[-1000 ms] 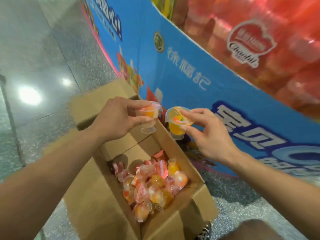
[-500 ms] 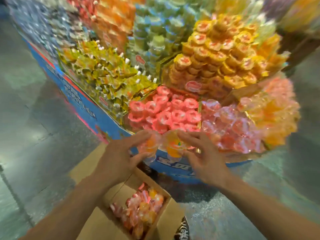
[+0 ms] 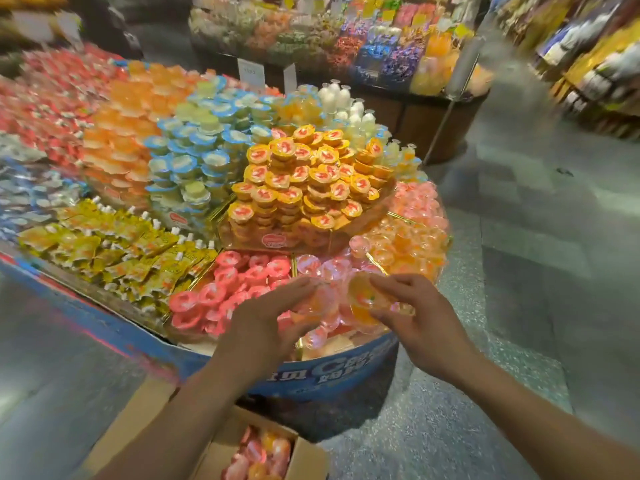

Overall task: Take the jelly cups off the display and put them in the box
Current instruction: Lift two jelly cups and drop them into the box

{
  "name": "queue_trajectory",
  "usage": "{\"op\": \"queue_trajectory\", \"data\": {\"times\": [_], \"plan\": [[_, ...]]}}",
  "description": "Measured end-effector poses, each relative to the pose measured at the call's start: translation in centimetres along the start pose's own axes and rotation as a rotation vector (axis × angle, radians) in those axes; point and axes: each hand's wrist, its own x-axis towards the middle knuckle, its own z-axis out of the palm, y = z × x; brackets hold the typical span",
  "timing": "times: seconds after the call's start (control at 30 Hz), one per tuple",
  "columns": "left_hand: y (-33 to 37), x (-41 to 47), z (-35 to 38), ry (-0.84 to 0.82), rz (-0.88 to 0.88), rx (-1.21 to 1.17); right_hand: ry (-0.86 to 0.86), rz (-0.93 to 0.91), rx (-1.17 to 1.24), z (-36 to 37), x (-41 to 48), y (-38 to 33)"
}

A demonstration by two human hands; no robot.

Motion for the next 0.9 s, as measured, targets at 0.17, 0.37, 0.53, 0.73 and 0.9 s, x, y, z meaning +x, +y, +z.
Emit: {"op": "queue_trajectory", "data": {"times": [0.17,0.37,0.53,0.73,0.9], "plan": [[3.3,4.3,6.3,-0.029,-0.039,0.017,0.013,-0.031,0.039,-6.3,1.7,5.4],[6.7,10.3,13.3,0.03,-0.065,0.034,-0.026,-0.063,0.052,-13.2,6.1,12.3],[8.4,15.0,16.7,0.025,-0.044,0.071,-0.01,-0.091,0.064,-17.3,9.6,15.2],[8.7,21.4,19.0,0.011,-0.002,0.103,0.036,-0.095,0.056,-19.6,13.8,18.0],[6.9,27.1,21.1,0.023,0.03,0.101,0.086,-0.093,0.05,-20.7,18.2,20.7]]}}
